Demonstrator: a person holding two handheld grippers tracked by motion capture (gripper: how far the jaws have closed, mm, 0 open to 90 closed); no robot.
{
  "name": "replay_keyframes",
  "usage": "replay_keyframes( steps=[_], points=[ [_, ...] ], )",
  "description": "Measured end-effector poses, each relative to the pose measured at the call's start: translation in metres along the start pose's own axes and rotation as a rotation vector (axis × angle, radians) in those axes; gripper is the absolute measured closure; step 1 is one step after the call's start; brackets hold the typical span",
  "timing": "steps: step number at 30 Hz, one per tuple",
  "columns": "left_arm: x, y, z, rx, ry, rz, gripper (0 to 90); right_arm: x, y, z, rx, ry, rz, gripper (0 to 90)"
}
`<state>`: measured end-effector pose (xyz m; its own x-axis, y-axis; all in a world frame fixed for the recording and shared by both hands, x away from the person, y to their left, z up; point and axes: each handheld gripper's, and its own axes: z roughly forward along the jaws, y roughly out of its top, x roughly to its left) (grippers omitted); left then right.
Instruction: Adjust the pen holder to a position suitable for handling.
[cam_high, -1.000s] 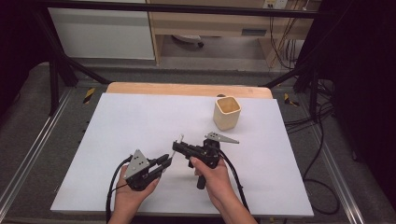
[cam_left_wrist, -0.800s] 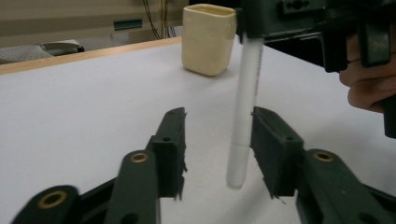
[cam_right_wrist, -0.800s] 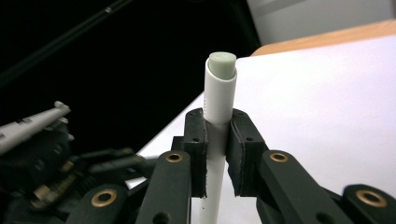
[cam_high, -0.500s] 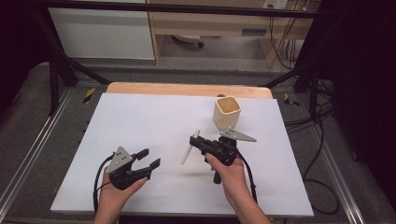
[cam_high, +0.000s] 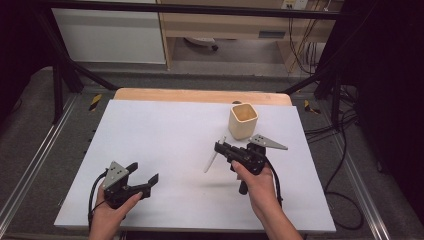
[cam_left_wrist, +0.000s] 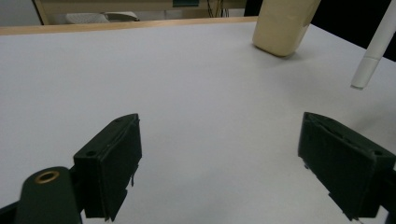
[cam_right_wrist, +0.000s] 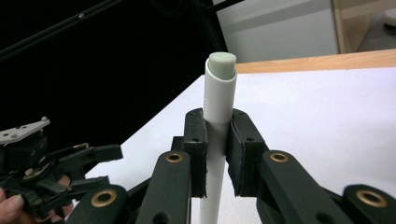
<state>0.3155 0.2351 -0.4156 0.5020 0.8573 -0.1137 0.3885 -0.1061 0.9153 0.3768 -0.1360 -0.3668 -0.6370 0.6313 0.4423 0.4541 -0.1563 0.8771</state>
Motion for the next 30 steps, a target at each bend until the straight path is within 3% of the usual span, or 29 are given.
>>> replay_keyframes(
  steps=[10,21,30],
  points=[
    [0.004,-0.001,0.001,0.002,0.022,-0.014,14.0,-0.002,0.014,-0.008,-0.018,-0.013,-0.024,78.7],
    [0.005,-0.002,0.003,0.010,0.011,-0.022,13.4,-0.008,0.033,-0.019,-0.040,-0.039,-0.059,78.7],
    [0.004,0.001,0.004,0.005,0.004,0.001,13.2,-0.019,0.057,-0.021,-0.065,-0.084,-0.085,78.6]
  ],
)
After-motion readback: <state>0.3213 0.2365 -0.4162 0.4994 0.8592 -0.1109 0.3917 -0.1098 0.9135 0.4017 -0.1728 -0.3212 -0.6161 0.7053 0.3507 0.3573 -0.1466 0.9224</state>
